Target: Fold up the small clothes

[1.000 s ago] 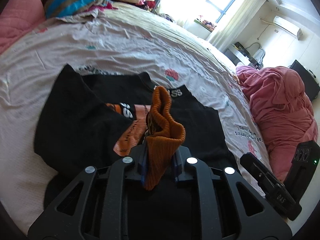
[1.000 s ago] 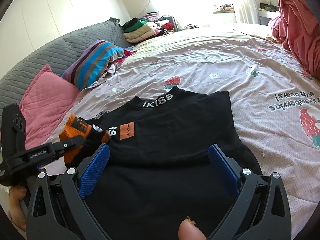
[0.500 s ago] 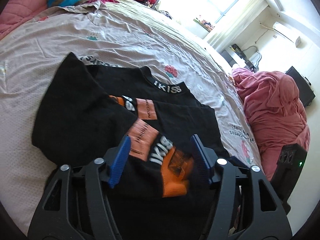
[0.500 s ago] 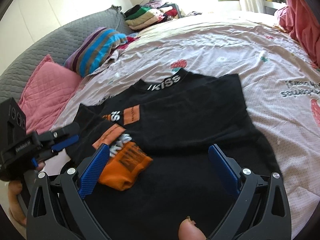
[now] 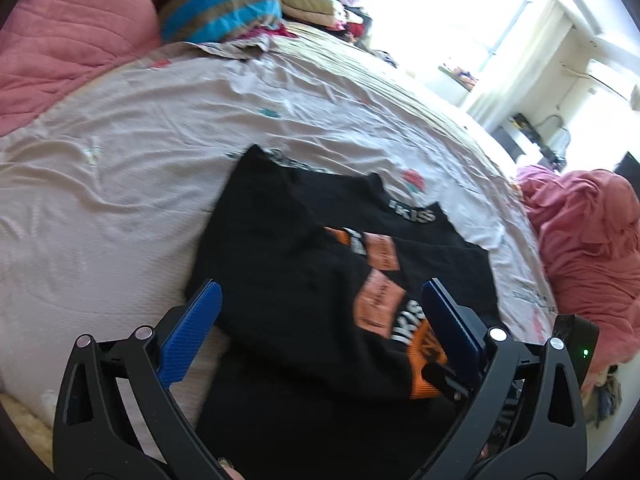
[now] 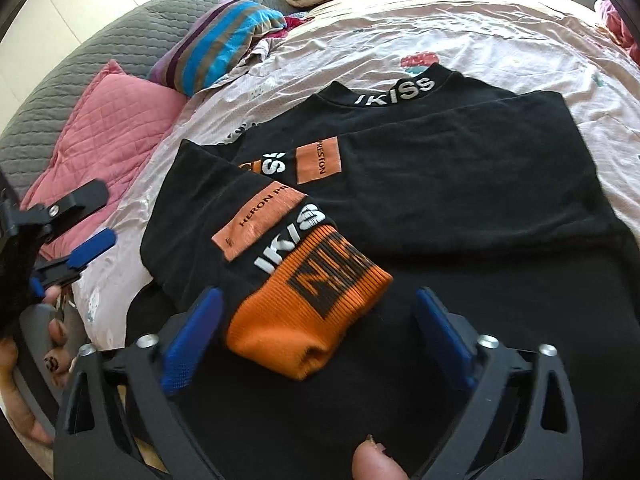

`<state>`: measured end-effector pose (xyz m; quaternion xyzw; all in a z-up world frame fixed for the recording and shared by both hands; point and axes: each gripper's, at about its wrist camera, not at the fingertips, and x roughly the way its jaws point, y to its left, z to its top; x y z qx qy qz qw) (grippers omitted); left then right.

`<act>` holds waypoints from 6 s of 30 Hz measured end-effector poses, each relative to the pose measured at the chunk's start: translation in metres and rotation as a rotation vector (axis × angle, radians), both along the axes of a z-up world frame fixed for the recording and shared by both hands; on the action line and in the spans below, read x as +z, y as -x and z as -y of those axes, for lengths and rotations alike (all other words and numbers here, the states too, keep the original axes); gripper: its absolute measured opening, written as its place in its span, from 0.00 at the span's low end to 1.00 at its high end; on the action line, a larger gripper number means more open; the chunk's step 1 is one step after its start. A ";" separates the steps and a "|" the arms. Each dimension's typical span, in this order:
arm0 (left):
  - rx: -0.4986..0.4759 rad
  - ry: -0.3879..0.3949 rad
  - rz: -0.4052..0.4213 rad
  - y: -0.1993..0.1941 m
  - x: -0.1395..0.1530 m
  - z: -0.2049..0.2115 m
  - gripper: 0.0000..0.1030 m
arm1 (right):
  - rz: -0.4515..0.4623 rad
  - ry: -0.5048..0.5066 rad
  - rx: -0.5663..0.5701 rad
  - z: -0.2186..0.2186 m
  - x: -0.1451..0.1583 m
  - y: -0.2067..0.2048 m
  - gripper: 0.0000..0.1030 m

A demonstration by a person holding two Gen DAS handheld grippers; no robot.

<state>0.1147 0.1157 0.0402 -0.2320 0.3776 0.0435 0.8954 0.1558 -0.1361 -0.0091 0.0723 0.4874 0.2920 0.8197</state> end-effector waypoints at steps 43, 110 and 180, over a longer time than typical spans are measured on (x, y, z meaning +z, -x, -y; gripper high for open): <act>0.026 -0.070 -0.013 0.007 0.000 -0.015 0.91 | 0.444 0.257 -0.054 0.058 0.060 -0.041 0.12; -0.196 -0.178 -0.179 -0.072 -0.063 0.054 0.48 | 0.199 0.299 0.034 0.027 -0.008 -0.047 0.51; -0.188 -0.265 -0.018 -0.003 0.004 0.071 0.91 | 0.329 0.126 -0.166 0.090 0.065 0.002 0.95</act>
